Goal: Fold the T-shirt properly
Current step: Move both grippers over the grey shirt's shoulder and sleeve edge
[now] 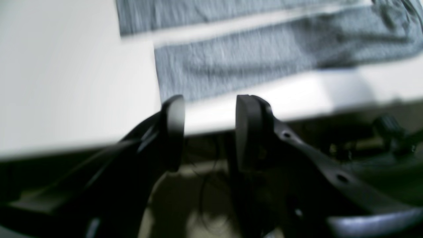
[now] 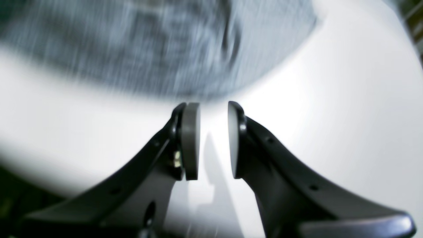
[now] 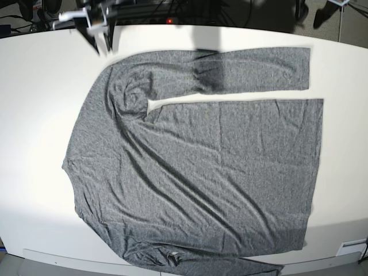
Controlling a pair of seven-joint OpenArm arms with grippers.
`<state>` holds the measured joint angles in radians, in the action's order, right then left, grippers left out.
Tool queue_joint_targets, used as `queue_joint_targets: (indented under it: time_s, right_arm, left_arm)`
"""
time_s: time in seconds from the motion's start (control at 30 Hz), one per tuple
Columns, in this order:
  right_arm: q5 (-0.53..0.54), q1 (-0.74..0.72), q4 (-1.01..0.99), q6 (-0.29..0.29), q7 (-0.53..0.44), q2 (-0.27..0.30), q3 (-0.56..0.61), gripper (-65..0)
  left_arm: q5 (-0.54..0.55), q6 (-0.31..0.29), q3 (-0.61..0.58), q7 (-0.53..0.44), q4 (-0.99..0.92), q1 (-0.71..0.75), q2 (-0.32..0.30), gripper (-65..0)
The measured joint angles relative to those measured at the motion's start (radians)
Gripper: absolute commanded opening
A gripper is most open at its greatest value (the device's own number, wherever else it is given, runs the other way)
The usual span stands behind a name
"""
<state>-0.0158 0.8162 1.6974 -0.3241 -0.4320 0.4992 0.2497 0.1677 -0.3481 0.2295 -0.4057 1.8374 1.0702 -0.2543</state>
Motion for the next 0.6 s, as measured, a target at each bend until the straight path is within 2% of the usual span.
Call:
queue_joint_targets:
  time_s: [0.1,0.2,0.3,0.33,0.4,0.47,0.5,0.57,0.6]
  right_arm:
    - [-0.001,-0.063,0.041,-0.012,-0.008,-0.029,0.0,-50.0]
    - [-0.002,-0.15,0.055,-0.011,-0.005,-0.062,0.006,-50.0]
    - [0.004,-0.24,0.056,-0.142,0.021,-0.111,-0.001,-50.0]
    - [0.005,-0.264,0.057,-0.18,0.051,-0.137,-0.002,-50.0]
    - [0.003,-0.285,0.059,-0.249,0.096,-0.182,-0.001,-50.0]
    - [0.011,-0.282,0.059,-0.304,0.113,-0.222,0.0,-50.0]
    - [-0.028,-0.276,0.058,-0.304,0.12,-0.228,0.004,-50.0]
    - [-0.188,-0.268,0.058,-0.305,0.131,-0.224,0.004,-50.0]
    - [-0.271,-0.268,0.059,-0.305,0.17,-0.217,0.001,-50.0]
  left_arm:
    - [0.0,0.0,0.0,-0.003,0.0,-0.104,0.0,-40.1]
    - [-0.013,-0.027,0.0,0.002,-0.003,-0.227,0.001,-40.1]
    - [-0.074,-0.034,0.0,-0.003,0.0,-0.345,0.002,-40.1]
    - [-0.108,-0.062,0.001,-0.01,0.0,-0.37,0.0,-40.1]
    - [-0.182,-0.165,0.0,-0.004,0.0,-0.395,-0.009,-40.1]
    - [-0.231,-0.225,-0.001,0.001,-0.001,-0.41,-0.007,-40.1]
    - [-0.244,-0.231,-0.002,0.001,-0.001,-0.422,-0.005,-40.1]
    - [-0.276,-0.22,-0.002,-0.001,-0.001,-0.45,-0.014,-40.1]
    - [-0.307,-0.222,-0.001,-0.002,-0.001,-0.465,-0.032,-40.1]
